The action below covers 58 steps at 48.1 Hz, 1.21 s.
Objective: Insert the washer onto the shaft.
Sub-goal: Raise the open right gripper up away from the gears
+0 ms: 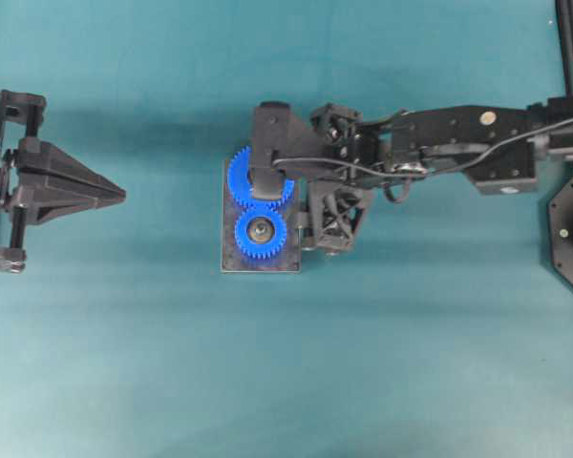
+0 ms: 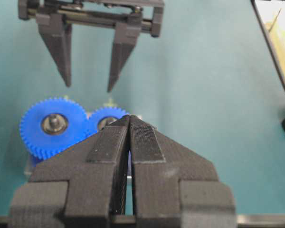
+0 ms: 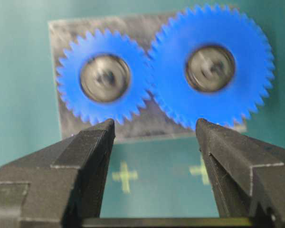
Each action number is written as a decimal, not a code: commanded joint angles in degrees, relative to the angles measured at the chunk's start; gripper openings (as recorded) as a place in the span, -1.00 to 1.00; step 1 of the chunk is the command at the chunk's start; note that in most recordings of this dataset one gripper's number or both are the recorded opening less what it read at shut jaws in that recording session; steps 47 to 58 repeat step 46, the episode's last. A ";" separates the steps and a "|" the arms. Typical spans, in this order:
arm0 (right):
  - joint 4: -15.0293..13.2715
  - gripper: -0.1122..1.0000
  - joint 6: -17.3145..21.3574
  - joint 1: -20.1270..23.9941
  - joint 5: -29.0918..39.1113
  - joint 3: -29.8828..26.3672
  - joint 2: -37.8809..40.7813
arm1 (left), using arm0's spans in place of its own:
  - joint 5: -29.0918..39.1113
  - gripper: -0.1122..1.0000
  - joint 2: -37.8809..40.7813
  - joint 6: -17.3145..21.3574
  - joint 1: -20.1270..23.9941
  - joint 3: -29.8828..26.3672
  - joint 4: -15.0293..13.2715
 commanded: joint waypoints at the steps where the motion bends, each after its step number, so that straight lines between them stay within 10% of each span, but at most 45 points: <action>1: -0.09 0.47 -0.18 -0.26 0.26 0.00 -2.72 | -0.26 -0.79 -0.44 0.09 -0.09 -0.53 0.18; 58: -0.53 0.47 -0.26 -0.88 3.25 2.29 -7.38 | 14.41 -0.79 0.70 0.62 -0.09 -2.29 0.18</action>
